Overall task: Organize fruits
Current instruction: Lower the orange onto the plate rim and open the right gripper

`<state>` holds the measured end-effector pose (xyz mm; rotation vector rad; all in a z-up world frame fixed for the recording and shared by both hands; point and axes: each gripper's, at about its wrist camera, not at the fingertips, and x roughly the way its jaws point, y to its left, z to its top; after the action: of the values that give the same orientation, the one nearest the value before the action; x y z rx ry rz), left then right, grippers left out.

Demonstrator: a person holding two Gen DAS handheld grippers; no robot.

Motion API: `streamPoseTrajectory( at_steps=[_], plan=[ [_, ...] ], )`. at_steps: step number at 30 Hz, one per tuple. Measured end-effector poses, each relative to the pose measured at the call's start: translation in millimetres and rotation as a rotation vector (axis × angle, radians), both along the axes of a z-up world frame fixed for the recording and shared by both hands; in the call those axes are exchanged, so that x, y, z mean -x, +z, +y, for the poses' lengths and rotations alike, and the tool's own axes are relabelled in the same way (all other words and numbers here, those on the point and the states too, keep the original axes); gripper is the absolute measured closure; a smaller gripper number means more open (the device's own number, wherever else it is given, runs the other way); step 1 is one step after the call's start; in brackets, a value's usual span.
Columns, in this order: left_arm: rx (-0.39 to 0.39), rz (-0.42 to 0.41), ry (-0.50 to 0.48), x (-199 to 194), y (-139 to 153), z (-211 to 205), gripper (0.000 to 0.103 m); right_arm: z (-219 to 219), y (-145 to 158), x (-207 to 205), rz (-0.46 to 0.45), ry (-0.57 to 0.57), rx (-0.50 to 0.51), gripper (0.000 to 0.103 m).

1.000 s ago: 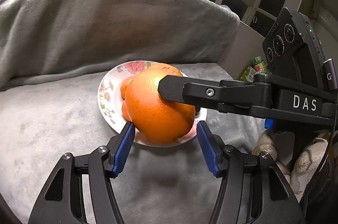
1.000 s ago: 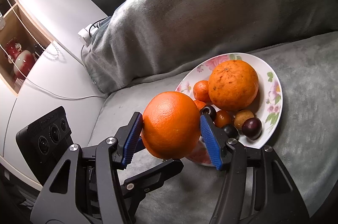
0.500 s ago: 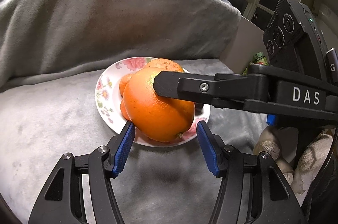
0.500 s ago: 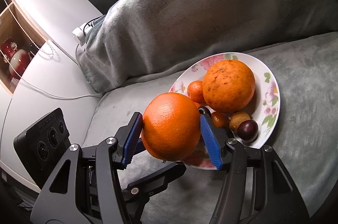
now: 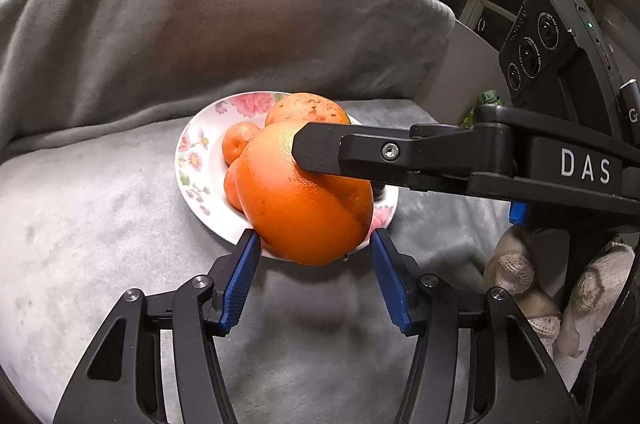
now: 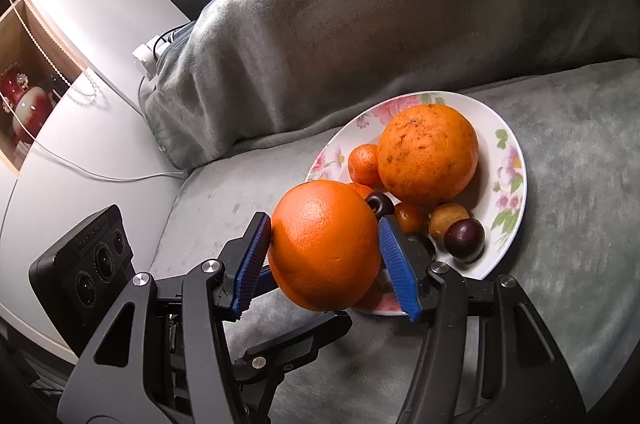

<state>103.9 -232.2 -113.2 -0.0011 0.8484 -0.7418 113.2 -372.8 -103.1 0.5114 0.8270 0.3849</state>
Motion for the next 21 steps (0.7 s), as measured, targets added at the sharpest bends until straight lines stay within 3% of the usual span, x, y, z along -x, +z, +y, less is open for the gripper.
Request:
streamPoseTrajectory(
  at_steps=[21],
  plan=[
    [-0.011,-0.034,0.003,8,7,10,0.048,7,4,2,-0.013,0.001,0.054,0.044]
  ],
)
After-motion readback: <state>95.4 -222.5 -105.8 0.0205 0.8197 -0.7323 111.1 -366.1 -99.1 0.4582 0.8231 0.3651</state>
